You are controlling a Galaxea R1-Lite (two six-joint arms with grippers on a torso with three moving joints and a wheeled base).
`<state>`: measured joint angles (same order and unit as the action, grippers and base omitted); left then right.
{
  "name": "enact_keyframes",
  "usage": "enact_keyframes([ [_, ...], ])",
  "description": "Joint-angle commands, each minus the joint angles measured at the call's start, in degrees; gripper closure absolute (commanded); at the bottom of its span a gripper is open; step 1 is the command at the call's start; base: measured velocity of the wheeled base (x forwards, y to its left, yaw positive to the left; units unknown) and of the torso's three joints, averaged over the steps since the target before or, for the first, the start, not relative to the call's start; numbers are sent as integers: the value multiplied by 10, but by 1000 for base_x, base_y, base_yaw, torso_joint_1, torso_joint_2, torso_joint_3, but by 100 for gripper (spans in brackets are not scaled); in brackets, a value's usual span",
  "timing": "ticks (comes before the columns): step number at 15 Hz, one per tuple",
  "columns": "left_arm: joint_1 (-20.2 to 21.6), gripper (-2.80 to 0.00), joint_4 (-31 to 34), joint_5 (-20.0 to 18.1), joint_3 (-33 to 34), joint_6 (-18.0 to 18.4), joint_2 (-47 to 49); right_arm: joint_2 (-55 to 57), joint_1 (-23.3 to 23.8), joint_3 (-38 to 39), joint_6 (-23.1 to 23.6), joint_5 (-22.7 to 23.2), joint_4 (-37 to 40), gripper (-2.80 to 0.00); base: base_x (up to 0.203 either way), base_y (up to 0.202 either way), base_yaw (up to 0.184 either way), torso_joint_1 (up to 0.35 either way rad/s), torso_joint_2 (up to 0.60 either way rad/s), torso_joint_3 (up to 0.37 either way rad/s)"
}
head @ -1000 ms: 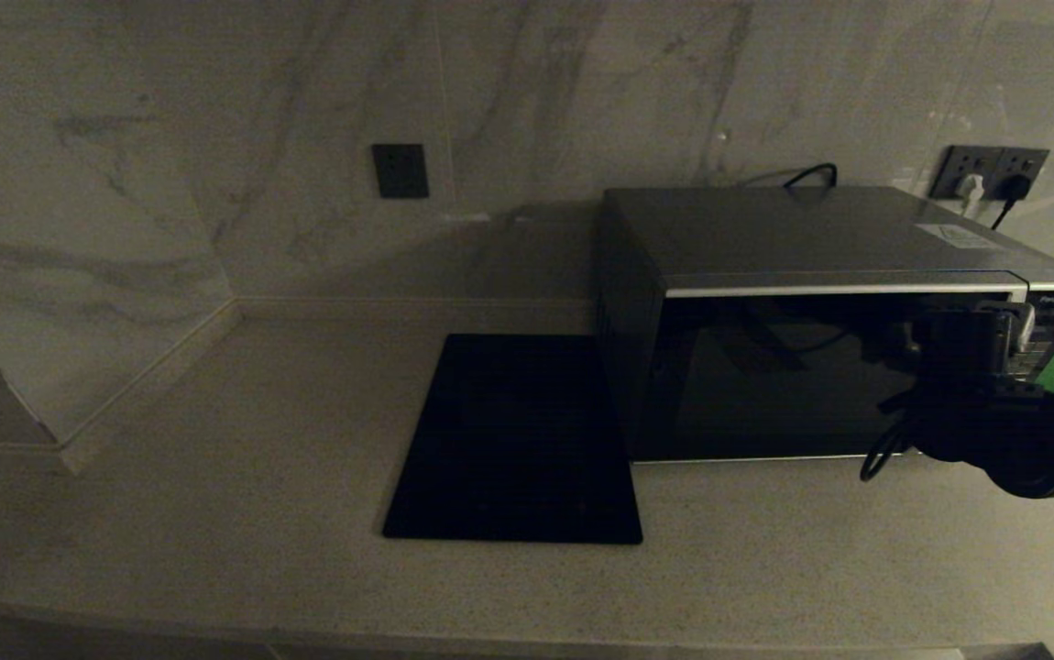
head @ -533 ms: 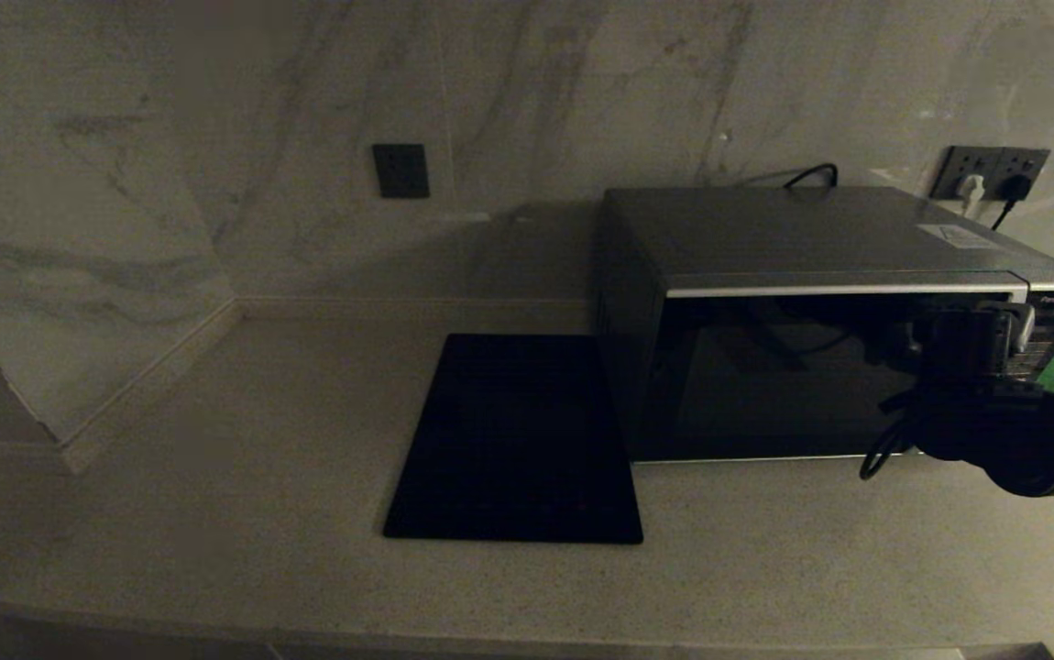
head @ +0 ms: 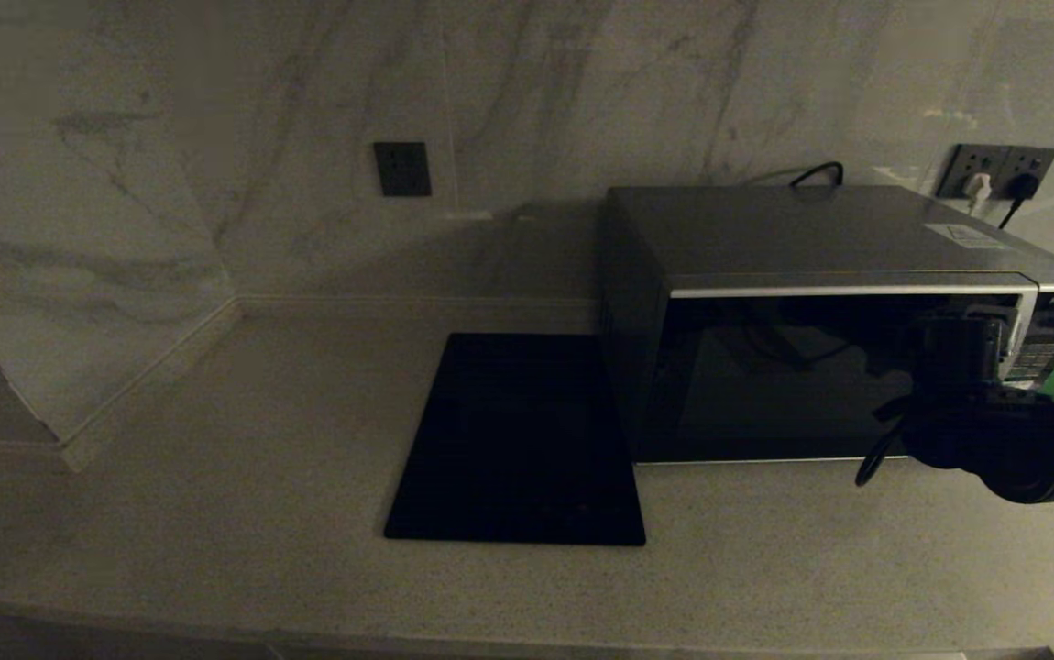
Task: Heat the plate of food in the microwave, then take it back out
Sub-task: Open the microwave oven
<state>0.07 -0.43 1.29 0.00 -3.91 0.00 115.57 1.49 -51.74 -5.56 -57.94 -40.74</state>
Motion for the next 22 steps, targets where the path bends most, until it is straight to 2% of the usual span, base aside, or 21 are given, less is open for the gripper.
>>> enact_keyframes([
  [1, 0, 0, 0, 0, 0, 0, 0, -2, -1, 9, 1, -8, -7, 0, 0, 0, 0, 0, 0, 0],
  [7, 0, 0, 0, 0, 0, 0, 0, -2, -2, 20, 3, -16, -22, 0, 0, 0, 0, 0, 0, 0],
  [12, 0, 0, 0, 0, 0, 0, 0, 4, -8, 19, 3, -115, -52, 0, 0, 0, 0, 0, 0, 0],
  [14, 0, 0, 0, 0, 0, 0, 0, 4, -17, 31, 1, -135, -64, 0, 0, 0, 0, 0, 0, 0],
  [18, 0, 0, 0, 0, 0, 0, 0, -5, -27, 90, 0, -127, -116, 0, 0, 0, 0, 0, 0, 0],
  [22, 0, 0, 0, 0, 0, 0, 0, -35, -31, 146, -1, -85, -156, 0, 0, 0, 0, 0, 0, 0],
])
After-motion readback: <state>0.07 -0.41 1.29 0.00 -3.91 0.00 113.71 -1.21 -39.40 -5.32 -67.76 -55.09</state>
